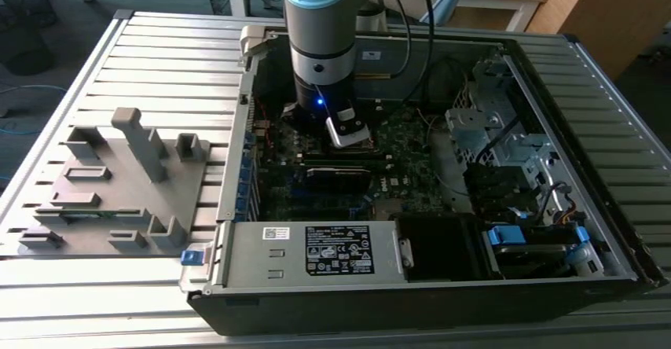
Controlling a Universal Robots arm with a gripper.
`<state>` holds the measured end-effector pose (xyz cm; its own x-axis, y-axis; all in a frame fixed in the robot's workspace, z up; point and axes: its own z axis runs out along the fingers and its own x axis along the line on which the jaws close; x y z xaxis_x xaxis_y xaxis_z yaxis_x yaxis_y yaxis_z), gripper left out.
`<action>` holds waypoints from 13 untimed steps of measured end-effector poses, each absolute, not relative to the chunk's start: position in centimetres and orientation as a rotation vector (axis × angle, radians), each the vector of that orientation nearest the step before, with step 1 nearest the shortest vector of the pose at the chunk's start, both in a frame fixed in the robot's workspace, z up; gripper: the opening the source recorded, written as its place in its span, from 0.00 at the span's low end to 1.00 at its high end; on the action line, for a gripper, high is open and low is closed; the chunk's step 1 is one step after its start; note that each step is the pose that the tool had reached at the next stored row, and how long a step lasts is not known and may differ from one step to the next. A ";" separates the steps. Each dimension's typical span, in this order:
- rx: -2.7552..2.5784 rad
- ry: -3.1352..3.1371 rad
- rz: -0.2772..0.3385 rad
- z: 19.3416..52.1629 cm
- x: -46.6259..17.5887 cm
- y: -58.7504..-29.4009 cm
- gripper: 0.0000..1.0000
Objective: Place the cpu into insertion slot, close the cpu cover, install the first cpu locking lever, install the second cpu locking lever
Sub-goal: 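Install the second cpu locking lever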
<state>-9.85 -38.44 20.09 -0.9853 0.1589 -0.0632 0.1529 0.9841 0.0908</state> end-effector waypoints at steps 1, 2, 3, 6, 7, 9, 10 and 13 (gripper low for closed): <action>0.241 3.059 0.132 20.2 -9.9 -38.4 0.10; 0.241 3.059 0.132 20.3 -9.9 -38.4 0.10; 0.241 3.059 0.131 20.4 -9.9 -38.4 0.10; 0.241 3.059 0.132 20.6 -9.9 -38.5 0.10; 0.241 3.059 0.132 20.6 -9.9 -38.5 0.10; 0.241 3.059 0.132 20.6 -9.9 -38.6 0.10; 0.241 3.059 0.131 20.6 -9.9 -38.7 0.10; 0.241 3.059 0.131 20.6 -9.9 -38.9 0.10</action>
<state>-9.86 -38.85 20.60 -0.9853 0.1589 -0.0631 0.1529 0.9841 0.0906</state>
